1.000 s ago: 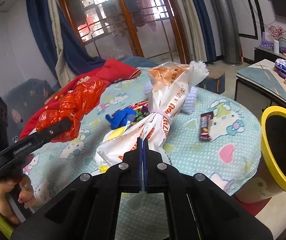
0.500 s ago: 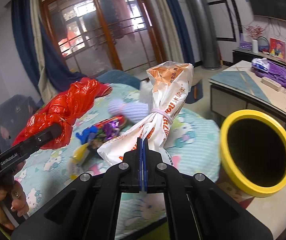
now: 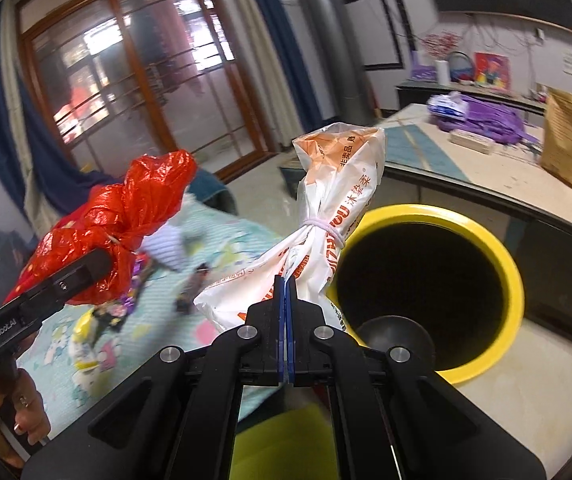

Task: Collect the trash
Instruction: 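Carry both bags over the yellow bin and open both tools to drop them, then move both open tools back over the trash pile on the bed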

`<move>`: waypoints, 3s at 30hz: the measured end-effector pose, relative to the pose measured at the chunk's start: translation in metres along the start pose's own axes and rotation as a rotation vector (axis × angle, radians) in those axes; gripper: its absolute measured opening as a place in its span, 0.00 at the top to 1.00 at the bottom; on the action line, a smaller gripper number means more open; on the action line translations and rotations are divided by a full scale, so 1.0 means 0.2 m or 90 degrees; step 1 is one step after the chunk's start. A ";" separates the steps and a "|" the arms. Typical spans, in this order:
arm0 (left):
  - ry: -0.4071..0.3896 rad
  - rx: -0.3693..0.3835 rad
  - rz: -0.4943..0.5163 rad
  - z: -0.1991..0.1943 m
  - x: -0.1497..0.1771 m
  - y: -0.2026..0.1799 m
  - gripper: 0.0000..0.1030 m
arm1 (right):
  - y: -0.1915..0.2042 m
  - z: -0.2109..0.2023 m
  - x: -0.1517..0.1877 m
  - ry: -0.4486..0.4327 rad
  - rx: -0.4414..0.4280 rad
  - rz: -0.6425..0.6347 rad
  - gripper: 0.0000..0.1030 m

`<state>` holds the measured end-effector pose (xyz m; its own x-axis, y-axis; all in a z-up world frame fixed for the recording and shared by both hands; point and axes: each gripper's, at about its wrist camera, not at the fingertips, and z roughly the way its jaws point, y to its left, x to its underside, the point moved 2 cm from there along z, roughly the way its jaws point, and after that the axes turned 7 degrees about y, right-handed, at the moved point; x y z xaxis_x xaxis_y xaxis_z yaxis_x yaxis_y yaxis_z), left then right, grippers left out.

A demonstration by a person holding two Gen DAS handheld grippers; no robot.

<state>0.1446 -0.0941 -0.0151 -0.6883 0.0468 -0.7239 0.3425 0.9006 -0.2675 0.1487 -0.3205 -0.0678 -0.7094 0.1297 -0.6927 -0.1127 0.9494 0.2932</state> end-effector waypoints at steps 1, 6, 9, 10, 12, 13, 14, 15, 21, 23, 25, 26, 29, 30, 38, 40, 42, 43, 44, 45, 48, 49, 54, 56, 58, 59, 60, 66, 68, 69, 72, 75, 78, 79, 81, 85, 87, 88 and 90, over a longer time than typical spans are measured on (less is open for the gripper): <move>0.006 0.006 0.003 0.03 -0.01 -0.02 0.80 | -0.04 0.00 0.00 0.001 0.009 0.008 0.99; 0.032 0.026 0.031 0.18 -0.05 -0.15 0.79 | -0.19 0.02 0.01 0.017 0.042 0.047 0.99; 0.046 0.038 0.041 0.27 -0.07 -0.22 0.79 | -0.30 0.06 0.02 0.034 0.062 0.069 0.99; 0.052 0.043 0.045 0.31 -0.08 -0.24 0.79 | -0.32 0.07 0.02 0.036 0.065 0.074 0.99; 0.061 0.047 0.054 0.36 -0.09 -0.28 0.79 | -0.38 0.09 0.03 0.045 0.073 0.087 0.99; 0.064 0.049 0.058 0.39 -0.09 -0.29 0.79 | -0.42 0.10 0.04 0.050 0.075 0.094 0.99; 0.069 0.051 0.062 0.43 -0.10 -0.31 0.78 | -0.44 0.11 0.04 0.054 0.077 0.099 0.99; 0.074 0.053 0.063 0.45 -0.11 -0.33 0.78 | -0.46 0.12 0.05 0.058 0.080 0.105 0.99; 0.100 0.066 0.070 0.60 -0.13 -0.38 0.78 | -0.54 0.16 0.08 0.079 0.090 0.131 0.99; 0.108 0.067 0.074 0.64 -0.13 -0.40 0.77 | -0.55 0.17 0.08 0.084 0.092 0.138 0.99; 0.114 0.069 0.075 0.68 -0.14 -0.41 0.76 | -0.59 0.20 0.08 0.090 0.094 0.154 0.98; 0.117 0.070 0.075 0.70 -0.14 -0.41 0.72 | -0.60 0.20 0.09 0.092 0.093 0.160 0.97; 0.122 0.066 0.072 0.74 -0.16 -0.41 0.45 | -0.63 0.20 0.09 0.091 0.107 0.176 0.77; 0.121 0.067 0.066 0.75 -0.16 -0.40 0.38 | -0.63 0.20 0.08 0.090 0.109 0.181 0.66; 0.104 0.041 0.016 0.67 -0.15 -0.30 0.11 | -0.64 0.15 0.07 0.062 0.130 0.191 0.56; 0.098 0.035 0.007 0.64 -0.15 -0.29 0.11 | -0.62 0.14 0.06 0.057 0.128 0.184 0.55; 0.086 0.021 0.002 0.59 -0.15 -0.27 0.11 | -0.61 0.13 0.05 0.048 0.121 0.176 0.53; 0.079 0.015 0.001 0.57 -0.15 -0.26 0.11 | -0.60 0.12 0.04 0.042 0.119 0.172 0.52; 0.071 0.010 0.000 0.54 -0.15 -0.25 0.11 | -0.58 0.10 0.03 0.035 0.115 0.164 0.51; 0.064 0.004 0.001 0.52 -0.15 -0.24 0.11 | -0.57 0.10 0.02 0.031 0.111 0.158 0.50; 0.046 -0.016 0.001 0.45 -0.15 -0.21 0.11 | -0.51 0.07 0.01 0.016 0.098 0.138 0.47; 0.041 -0.020 0.000 0.43 -0.16 -0.20 0.11 | -0.50 0.06 0.00 0.014 0.094 0.134 0.47; 0.016 -0.042 -0.012 0.33 -0.16 -0.13 0.11 | -0.40 0.02 -0.02 0.003 0.072 0.102 0.46; 0.009 -0.049 -0.020 0.30 -0.16 -0.10 0.11 | -0.36 0.01 -0.03 0.000 0.064 0.090 0.43; -0.002 -0.057 -0.025 0.26 -0.15 -0.08 0.11 | -0.33 0.00 -0.03 -0.004 0.058 0.081 0.41; -0.007 -0.064 -0.026 0.23 -0.15 -0.07 0.11 | -0.31 0.00 -0.03 -0.005 0.056 0.078 0.41; -0.012 -0.068 -0.026 0.22 -0.15 -0.06 0.11 | -0.29 0.00 -0.04 -0.006 0.050 0.071 0.40; -0.030 -0.088 -0.050 0.11 -0.12 0.02 0.11 | -0.20 -0.02 -0.04 -0.008 0.030 0.049 0.37; -0.038 -0.098 -0.061 0.08 -0.11 0.06 0.11 | -0.16 -0.02 -0.03 -0.007 0.021 0.040 0.36; -0.041 -0.103 -0.065 0.07 -0.10 0.07 0.11 | -0.15 -0.02 -0.03 -0.007 0.018 0.036 0.36; -0.058 -0.121 -0.072 0.01 -0.09 0.12 0.11 | -0.09 -0.03 -0.03 -0.011 0.003 0.019 0.33; -0.071 -0.139 -0.083 -0.05 -0.09 0.17 0.11 | -0.03 -0.03 -0.02 -0.009 -0.010 0.003 0.32; -0.080 -0.150 -0.097 -0.10 -0.08 0.22 0.11 | 0.03 -0.02 -0.02 -0.006 -0.018 -0.012 0.31; -0.084 -0.156 -0.101 -0.11 -0.08 0.24 0.11 | 0.05 -0.01 -0.02 -0.004 -0.023 -0.018 0.30; -0.088 -0.166 -0.106 -0.14 -0.06 0.28 0.11 | 0.09 0.00 -0.02 -0.001 -0.028 -0.025 0.29; -0.095 -0.188 -0.119 -0.20 -0.03 0.35 0.11 | 0.18 0.02 -0.03 0.004 -0.041 -0.045 0.28; -0.096 -0.197 -0.127 -0.23 -0.01 0.39 0.11 | 0.22 0.04 -0.04 0.006 -0.046 -0.055 0.27; -0.095 -0.201 -0.132 -0.24 0.00 0.41 0.11 | 0.24 0.04 -0.04 0.006 -0.050 -0.060 0.27; -0.093 -0.209 -0.139 -0.27 0.01 0.45 0.11 | 0.29 0.06 -0.06 0.005 -0.055 -0.070 0.25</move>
<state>0.1397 0.0108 -0.0076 -0.6164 -0.2006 -0.7615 -0.0395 0.9737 -0.2245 0.1601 -0.2627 -0.0502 -0.6945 0.0243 -0.7191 -0.2493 0.9294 0.2721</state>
